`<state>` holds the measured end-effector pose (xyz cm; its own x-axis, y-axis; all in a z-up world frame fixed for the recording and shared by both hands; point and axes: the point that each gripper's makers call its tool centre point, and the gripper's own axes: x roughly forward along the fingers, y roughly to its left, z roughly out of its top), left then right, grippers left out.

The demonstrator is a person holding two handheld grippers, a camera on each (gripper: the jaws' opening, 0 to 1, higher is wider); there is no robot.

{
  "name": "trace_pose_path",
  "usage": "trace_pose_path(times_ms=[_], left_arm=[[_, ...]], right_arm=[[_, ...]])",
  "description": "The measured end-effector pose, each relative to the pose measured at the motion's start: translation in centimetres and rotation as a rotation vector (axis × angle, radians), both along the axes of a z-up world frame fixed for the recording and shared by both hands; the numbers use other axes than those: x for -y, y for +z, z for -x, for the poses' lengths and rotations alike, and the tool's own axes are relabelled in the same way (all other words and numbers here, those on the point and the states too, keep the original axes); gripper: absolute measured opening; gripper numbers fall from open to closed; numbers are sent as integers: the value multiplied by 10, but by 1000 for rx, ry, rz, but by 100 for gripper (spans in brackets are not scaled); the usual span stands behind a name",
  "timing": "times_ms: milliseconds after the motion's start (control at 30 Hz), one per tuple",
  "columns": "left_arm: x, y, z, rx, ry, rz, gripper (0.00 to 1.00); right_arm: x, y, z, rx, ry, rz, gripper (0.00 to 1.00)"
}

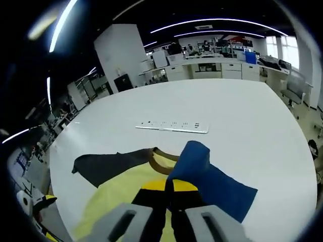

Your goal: Fold the garment on the visible template until the final outline fits inside the template.

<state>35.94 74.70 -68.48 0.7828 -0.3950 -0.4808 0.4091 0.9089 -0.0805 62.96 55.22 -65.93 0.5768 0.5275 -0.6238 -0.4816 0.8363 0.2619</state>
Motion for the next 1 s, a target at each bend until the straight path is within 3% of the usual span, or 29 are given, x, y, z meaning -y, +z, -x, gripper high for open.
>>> trace_pose_path(times_ms=[633,1000], left_arm=[[-5,-5,1,-15,19,-2,99],[-9,-7,3,-19,35,1,99]], right_arm=[[-57,-1,9,11,97,-12,0],[-87,-10,32,21,235,3,0]])
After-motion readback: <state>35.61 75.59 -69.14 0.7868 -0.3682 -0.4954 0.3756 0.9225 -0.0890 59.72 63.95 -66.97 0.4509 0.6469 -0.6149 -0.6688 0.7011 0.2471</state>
